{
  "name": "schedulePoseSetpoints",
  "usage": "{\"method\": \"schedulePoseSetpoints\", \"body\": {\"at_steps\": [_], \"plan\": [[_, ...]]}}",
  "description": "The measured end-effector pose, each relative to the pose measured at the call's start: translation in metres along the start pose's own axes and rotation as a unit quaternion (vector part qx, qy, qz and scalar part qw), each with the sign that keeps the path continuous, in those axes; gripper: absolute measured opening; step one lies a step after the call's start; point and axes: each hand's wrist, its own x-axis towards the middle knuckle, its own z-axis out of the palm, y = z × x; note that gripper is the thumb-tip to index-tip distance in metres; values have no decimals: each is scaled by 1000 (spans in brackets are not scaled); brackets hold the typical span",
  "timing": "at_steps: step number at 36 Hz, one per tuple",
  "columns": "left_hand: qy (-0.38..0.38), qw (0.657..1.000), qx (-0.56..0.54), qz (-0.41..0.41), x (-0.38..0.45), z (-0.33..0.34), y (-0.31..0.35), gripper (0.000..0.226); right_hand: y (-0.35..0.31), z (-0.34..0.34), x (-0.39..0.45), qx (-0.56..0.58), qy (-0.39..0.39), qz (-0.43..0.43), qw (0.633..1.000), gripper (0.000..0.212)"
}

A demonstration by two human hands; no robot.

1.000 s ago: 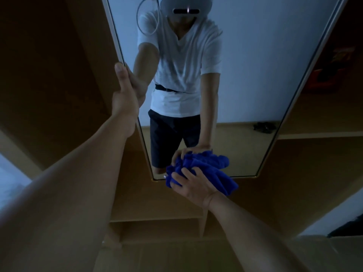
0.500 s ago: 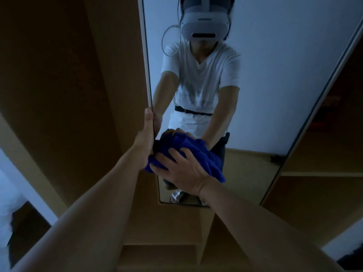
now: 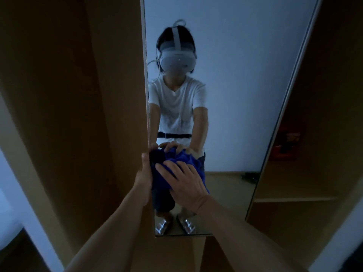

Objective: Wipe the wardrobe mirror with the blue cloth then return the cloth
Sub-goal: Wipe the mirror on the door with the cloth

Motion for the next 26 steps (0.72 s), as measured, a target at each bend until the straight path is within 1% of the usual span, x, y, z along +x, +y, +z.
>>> {"method": "schedulePoseSetpoints", "body": {"at_steps": [2,4,5,6,7,8,9,11,12,13,15,17,19,22,24,26], "plan": [[89,992,77,55,-8,-1,3,54,-1,-15,2,42,-6,26,999,62],[193,960,159,124,-21,-3,6,37,-1,-30,3,95,6,58,994,61],[229,945,181,149,-29,-4,10,28,-1,-38,3,123,20,75,989,61],[241,937,195,162,-34,-6,12,23,0,-45,4,150,38,92,984,61],[230,938,204,161,-38,-7,15,21,1,-52,5,175,57,109,977,62],[198,946,210,145,-40,-7,17,20,1,-59,6,198,75,126,969,62],[151,959,208,116,-44,-6,21,21,1,-66,9,219,88,144,961,63],[47,984,169,16,-55,2,30,35,0,-80,15,250,107,172,947,63],[-5,989,141,-41,-63,7,34,45,-1,-86,18,262,115,182,941,63],[-56,988,119,-86,-71,12,37,55,-3,-90,21,277,124,189,934,63],[-147,980,49,-127,-80,20,41,71,-6,-98,25,317,146,212,913,63],[-206,968,-38,-136,-87,22,44,71,-9,-105,26,362,166,255,881,63],[-227,963,-59,-136,-91,21,47,63,-9,-111,26,395,176,299,850,63],[-228,963,-36,-141,-95,17,50,48,-3,-116,18,415,185,343,822,56],[-232,962,-17,-146,-94,11,53,48,2,-118,10,414,183,363,814,48],[-234,962,14,-143,-94,5,59,53,8,-119,2,410,166,389,808,46]]}}
